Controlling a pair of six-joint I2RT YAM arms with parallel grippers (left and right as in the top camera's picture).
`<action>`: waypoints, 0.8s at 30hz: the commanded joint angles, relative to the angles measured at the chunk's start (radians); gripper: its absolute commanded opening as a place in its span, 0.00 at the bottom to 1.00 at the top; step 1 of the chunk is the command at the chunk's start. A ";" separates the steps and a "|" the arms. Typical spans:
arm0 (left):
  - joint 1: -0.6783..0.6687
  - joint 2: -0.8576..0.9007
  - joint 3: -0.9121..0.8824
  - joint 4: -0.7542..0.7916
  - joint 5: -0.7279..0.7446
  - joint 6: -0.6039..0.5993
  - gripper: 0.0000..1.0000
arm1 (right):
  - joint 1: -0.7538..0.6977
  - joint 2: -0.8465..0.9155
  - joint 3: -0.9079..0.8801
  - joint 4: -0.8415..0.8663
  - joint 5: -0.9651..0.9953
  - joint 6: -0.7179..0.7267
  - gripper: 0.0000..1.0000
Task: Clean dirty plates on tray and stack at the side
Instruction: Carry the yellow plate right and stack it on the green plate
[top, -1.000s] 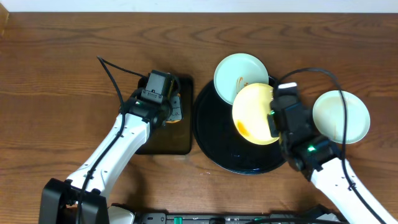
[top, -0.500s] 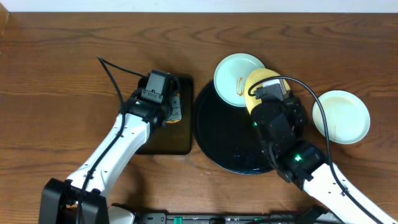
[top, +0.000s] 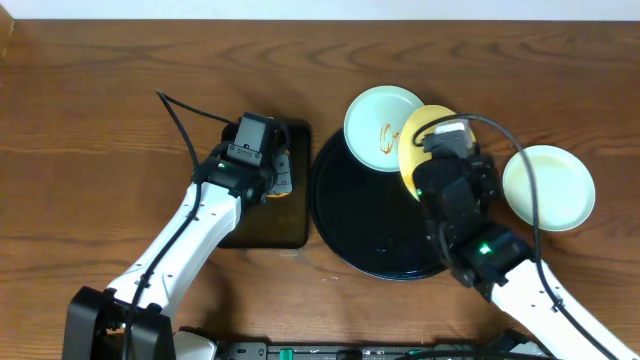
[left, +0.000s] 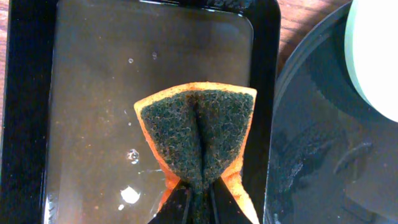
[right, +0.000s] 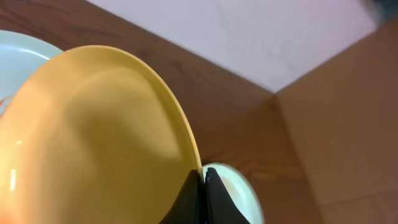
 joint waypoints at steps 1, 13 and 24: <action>0.005 0.011 -0.015 0.001 -0.013 0.013 0.08 | -0.090 -0.007 0.019 -0.051 -0.168 0.243 0.01; 0.004 0.011 -0.015 0.001 -0.013 0.013 0.08 | -0.557 -0.006 0.019 -0.156 -0.535 0.546 0.01; 0.004 0.011 -0.015 0.000 -0.013 0.013 0.09 | -0.972 0.094 0.019 -0.175 -0.628 0.569 0.01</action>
